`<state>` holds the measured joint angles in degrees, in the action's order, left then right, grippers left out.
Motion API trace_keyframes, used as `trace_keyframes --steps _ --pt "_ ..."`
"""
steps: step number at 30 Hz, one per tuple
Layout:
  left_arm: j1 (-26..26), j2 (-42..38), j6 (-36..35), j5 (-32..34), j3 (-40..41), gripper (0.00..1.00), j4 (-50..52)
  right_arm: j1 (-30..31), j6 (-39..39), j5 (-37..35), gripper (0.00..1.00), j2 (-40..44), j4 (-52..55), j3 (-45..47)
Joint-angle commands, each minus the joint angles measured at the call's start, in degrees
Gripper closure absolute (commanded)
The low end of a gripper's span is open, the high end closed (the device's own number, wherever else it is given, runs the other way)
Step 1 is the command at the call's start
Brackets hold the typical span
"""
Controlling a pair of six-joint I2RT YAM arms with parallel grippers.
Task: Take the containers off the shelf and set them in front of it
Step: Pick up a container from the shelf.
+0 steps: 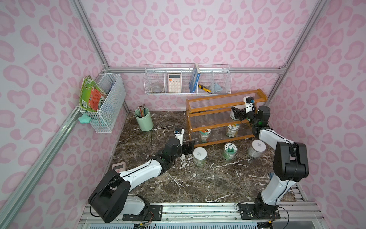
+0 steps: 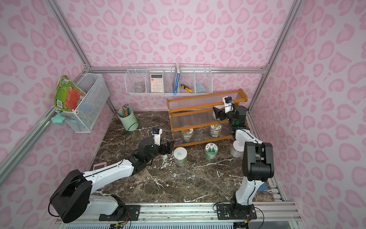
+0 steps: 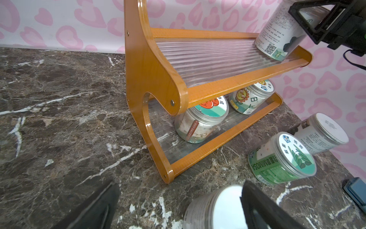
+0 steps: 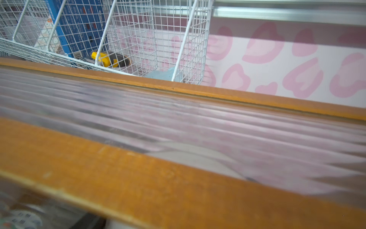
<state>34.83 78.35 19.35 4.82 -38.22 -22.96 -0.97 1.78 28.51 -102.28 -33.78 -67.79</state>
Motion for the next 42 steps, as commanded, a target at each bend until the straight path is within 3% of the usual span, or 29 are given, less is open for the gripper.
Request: trace_keyframes --steps 1,12,26,35,42 --pt "0.0 -0.5 0.2 -0.2 -0.5 0.00 0.3 0.1 0.3 -0.2 0.26 1.9 -0.3 0.4" --pt "-0.1 -0.7 0.7 -0.4 -0.5 0.01 0.5 -1.1 -2.8 -0.5 0.26 9.7 -2.1 10.1" --pt "0.0 0.0 1.0 -1.6 -1.3 0.01 1.0 -1.5 -4.7 -7.7 0.27 31.7 6.2 23.5" --pt "0.0 0.2 1.4 -2.7 -1.8 0.01 1.3 0.6 -5.9 -18.8 0.25 49.9 21.0 27.9" --pt "0.0 -0.5 1.5 -2.8 -1.4 0.01 1.3 4.9 -11.4 -30.7 0.28 61.3 28.5 34.5"
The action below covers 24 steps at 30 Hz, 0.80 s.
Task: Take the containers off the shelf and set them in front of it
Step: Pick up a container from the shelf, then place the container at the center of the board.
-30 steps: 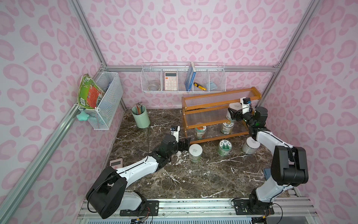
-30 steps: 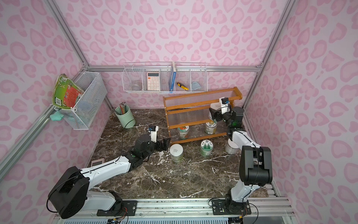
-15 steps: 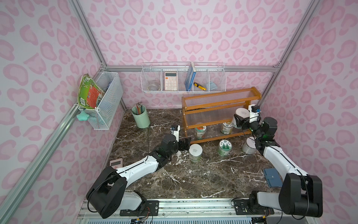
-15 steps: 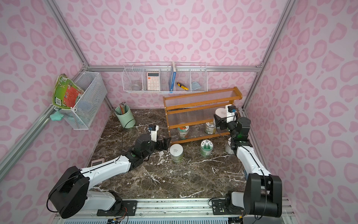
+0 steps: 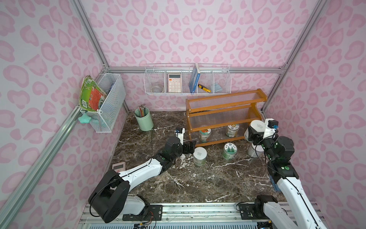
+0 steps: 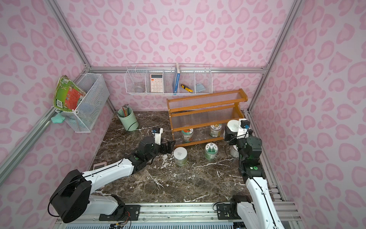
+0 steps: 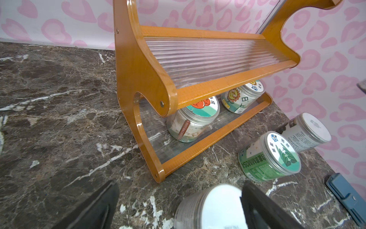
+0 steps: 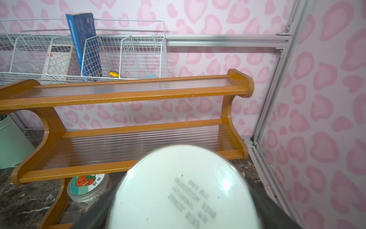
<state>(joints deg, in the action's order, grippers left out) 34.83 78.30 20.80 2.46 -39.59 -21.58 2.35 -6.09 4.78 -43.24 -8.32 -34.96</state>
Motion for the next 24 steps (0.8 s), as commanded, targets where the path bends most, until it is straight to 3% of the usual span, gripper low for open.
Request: trace_keyframes --steps 1,6,9,24 --pt "0.0 -0.5 0.0 -0.5 0.0 0.00 -0.1 3.4 -4.5 -9.8 0.27 3.4 3.7 3.0" --pt "0.1 -1.1 0.0 -0.6 0.2 0.01 0.0 14.5 -8.2 -26.5 0.27 7.5 6.8 7.6" --pt "0.0 -1.5 0.0 -0.5 0.5 0.01 0.0 17.6 -11.9 -33.3 0.28 10.6 8.7 9.9" --pt "0.3 -1.8 0.1 -0.9 0.3 0.00 0.2 18.7 -26.8 -48.2 0.29 13.5 14.0 16.1"
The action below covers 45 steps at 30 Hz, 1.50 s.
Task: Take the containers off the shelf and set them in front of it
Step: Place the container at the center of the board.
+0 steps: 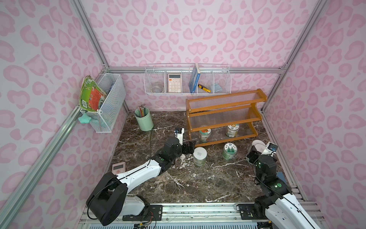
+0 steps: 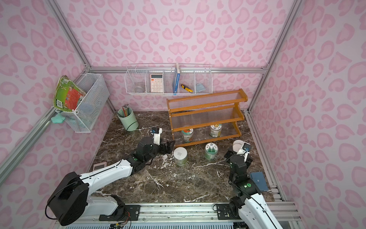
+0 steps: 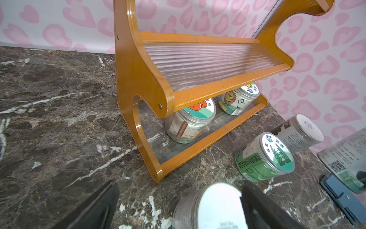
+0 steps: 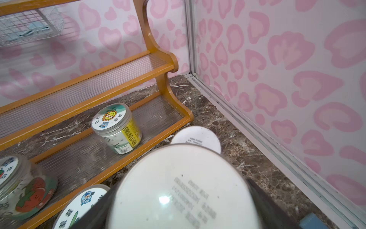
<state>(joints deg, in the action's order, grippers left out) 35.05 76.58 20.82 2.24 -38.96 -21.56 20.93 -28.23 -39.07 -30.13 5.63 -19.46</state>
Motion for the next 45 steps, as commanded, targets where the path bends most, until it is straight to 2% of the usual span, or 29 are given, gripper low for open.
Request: trace_keyframes --steps 1,10,20,26,33,40,45 --pt "0.1 0.0 0.2 -0.8 -0.3 0.01 0.1 0.3 -5.9 -5.2 0.30 0.8 0.9 0.9" --pt "0.4 -0.2 0.3 -1.1 -0.3 0.00 0.3 1.3 -7.5 -11.5 0.31 1.3 4.8 2.4" --pt "0.8 -0.7 0.0 -0.2 0.1 0.00 0.3 0.6 -4.6 -15.9 0.30 -3.4 -4.2 5.5" --pt "0.8 -0.7 -0.3 0.0 0.1 0.01 0.2 -3.3 -2.7 -13.9 0.29 -4.2 -7.5 7.7" --pt "0.8 -0.4 -0.6 0.5 0.0 0.01 0.3 -10.7 -0.2 -5.7 0.27 -5.5 -11.8 10.3" --pt "0.8 -0.4 -0.7 0.8 -0.1 0.00 0.5 -11.4 2.0 -2.9 0.26 -6.5 -16.3 12.6" --pt "0.8 -0.5 -0.8 1.0 0.0 0.00 0.6 -11.9 2.6 -2.2 0.20 -8.0 -17.9 13.1"
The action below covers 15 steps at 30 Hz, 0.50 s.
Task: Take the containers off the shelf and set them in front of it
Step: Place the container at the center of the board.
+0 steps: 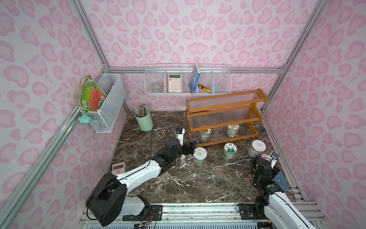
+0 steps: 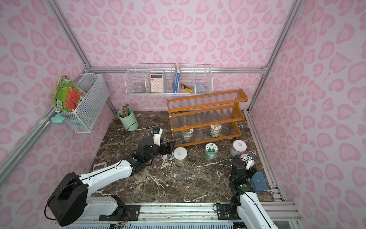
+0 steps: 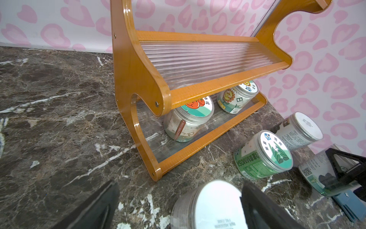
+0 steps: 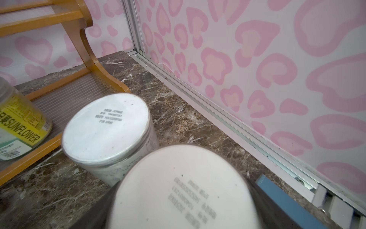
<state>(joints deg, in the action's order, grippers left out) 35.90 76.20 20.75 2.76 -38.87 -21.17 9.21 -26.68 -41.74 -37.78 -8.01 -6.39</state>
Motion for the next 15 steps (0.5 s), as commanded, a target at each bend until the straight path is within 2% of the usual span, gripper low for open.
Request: trace_keyframes --steps 1,10,15 --pt "0.0 -0.1 -0.8 0.5 -0.1 0.00 0.2 -0.1 1.0 0.5 0.19 -0.7 -4.5 0.1" --pt "0.0 -0.1 -0.8 0.4 -0.1 0.00 0.1 -0.1 1.2 0.4 0.01 -1.9 -5.1 0.1" --pt "-0.1 0.1 -0.8 0.3 -0.1 0.00 0.0 -0.1 1.1 -0.1 0.01 -1.6 -4.5 -0.2"
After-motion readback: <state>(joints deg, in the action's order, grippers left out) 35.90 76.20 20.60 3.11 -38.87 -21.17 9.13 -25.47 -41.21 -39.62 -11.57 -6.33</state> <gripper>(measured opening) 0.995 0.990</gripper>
